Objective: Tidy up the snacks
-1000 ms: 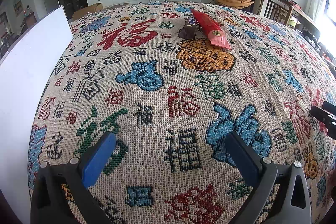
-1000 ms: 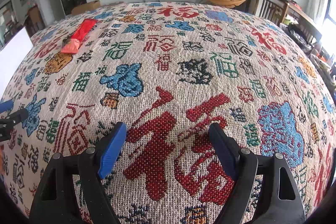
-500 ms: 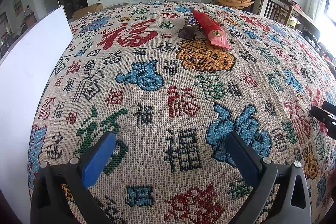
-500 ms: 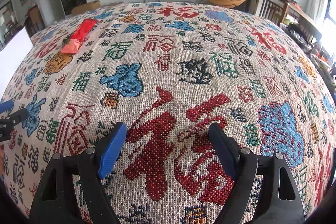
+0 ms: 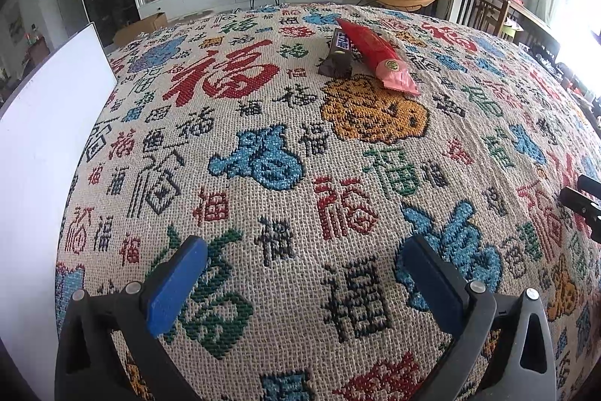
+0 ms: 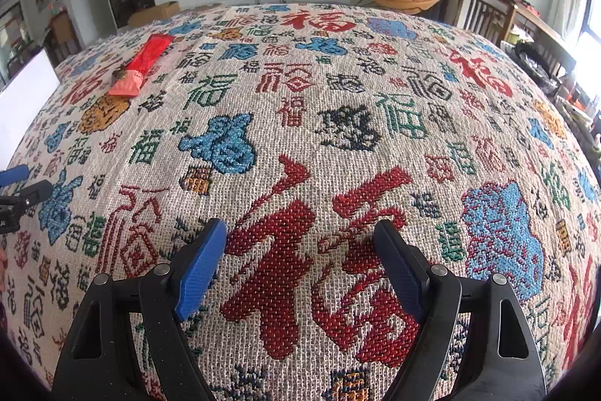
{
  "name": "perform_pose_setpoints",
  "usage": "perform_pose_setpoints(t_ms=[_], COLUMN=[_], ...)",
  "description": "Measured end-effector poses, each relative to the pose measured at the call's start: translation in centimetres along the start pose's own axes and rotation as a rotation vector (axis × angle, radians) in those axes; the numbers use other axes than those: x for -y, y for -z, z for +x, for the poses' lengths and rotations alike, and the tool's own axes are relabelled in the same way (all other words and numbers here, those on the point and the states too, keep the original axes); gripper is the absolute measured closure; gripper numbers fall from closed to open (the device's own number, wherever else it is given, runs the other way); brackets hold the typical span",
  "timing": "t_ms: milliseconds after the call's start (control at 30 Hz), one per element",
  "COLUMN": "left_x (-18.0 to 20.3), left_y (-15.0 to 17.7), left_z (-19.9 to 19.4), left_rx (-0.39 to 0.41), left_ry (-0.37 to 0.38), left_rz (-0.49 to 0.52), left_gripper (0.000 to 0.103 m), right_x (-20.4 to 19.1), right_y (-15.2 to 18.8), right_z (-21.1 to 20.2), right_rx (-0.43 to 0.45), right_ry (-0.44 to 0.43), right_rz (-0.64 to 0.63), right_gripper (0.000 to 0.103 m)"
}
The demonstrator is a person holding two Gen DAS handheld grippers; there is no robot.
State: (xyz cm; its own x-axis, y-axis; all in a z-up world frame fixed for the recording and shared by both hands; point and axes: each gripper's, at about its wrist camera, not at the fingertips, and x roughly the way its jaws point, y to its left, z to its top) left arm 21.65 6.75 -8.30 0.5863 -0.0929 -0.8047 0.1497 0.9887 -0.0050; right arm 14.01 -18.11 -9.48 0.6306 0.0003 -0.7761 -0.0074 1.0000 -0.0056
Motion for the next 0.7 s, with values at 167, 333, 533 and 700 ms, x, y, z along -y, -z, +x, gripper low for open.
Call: perform_pose_setpoints(t_ms=[167,333,533,700], left_x=[0.0,-0.1,-0.1,-0.1], left_y=[0.0,0.0,0.0,0.0], left_z=[0.0,0.1,0.0,0.1], left_rx=[0.0,0.0,0.0,0.0], left_ry=[0.002,0.003,0.003,0.004], left_rz=[-0.002,-0.003,-0.003,-0.004], left_gripper=[0.0,0.0,0.0,0.0], right_x=[0.0,0.2,-1.4,-7.7], right_y=[0.0,0.0,-3.9,-11.3], right_z=[0.0,0.3,1.2,3.2], right_rx=[-0.001,-0.003,-0.073,-0.017], right_ry=[-0.002,-0.007,-0.113,-0.296], right_rz=[0.001,0.004,-0.001,-0.089], right_gripper=[0.02,0.018,0.018,0.018])
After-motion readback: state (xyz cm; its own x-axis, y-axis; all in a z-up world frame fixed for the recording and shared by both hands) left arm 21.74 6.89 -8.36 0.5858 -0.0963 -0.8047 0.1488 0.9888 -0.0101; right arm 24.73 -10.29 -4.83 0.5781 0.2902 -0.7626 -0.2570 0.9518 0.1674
